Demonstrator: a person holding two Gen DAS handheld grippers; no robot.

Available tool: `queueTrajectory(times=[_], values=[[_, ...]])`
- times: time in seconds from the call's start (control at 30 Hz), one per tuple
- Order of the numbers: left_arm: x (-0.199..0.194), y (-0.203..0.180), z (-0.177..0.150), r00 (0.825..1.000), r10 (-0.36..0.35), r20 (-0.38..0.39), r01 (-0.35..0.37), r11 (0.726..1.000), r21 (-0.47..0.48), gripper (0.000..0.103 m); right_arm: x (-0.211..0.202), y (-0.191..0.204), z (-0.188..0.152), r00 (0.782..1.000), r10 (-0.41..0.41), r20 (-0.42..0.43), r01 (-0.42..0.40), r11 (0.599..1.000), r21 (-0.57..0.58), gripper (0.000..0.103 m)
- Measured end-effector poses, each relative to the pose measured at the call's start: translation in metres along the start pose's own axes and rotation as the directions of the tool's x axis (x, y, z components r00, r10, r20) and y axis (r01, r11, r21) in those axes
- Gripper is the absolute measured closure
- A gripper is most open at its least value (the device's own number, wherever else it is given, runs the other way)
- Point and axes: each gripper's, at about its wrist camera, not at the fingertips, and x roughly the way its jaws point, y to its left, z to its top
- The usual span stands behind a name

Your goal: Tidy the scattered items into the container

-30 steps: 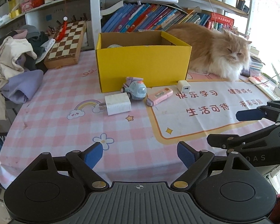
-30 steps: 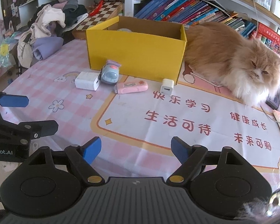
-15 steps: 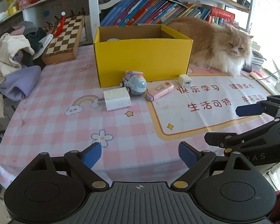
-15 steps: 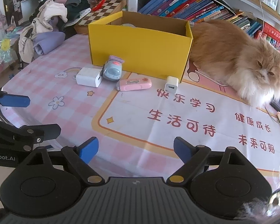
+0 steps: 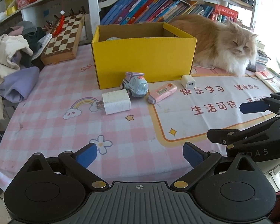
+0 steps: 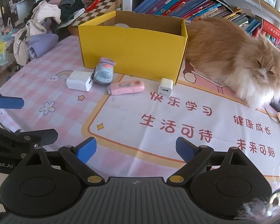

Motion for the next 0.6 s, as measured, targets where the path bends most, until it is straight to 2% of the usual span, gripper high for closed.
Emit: queueTrajectory(times=[0.2,0.6], values=[[0.007,0.006,0.005,1.000,0.005,0.003,-0.005,0.999,-0.040,0.003,0.005,-0.004,0.007,1.000,-0.001,0.011,0.001,1.000,-0.014,0.011],[0.029,0.012,0.021,1.000,0.016,0.000,-0.016,0.997,-0.071,0.003,0.028,-0.017,0.025,1.000,0.005,-0.011,-0.005,1.000,-0.023,0.020]])
